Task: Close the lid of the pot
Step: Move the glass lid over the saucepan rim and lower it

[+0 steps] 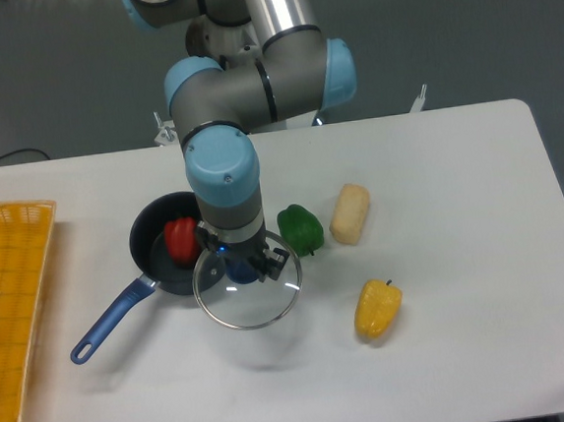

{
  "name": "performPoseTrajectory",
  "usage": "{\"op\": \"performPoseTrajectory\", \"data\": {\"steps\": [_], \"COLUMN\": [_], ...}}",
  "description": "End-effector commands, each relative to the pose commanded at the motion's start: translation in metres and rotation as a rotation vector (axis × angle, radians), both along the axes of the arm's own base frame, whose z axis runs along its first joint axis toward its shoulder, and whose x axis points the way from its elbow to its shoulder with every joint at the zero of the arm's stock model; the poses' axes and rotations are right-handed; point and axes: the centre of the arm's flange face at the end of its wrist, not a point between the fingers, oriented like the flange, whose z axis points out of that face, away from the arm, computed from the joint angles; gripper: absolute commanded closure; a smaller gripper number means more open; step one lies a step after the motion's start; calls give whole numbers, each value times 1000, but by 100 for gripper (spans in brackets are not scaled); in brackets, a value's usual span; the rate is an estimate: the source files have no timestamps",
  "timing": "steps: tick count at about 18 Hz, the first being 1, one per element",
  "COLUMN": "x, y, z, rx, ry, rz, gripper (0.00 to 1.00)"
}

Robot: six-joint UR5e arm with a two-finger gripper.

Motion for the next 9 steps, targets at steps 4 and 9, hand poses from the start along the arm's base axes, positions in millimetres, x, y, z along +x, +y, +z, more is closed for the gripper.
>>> {"op": "performPoseTrajectory", "data": {"steps": [4, 9], "x": [21, 56], "y": [6, 11], "z": [-1, 3], "rx": [-6, -5], "ry": [-3, -1], "rz": [-34, -77], "gripper": [55, 55]}}
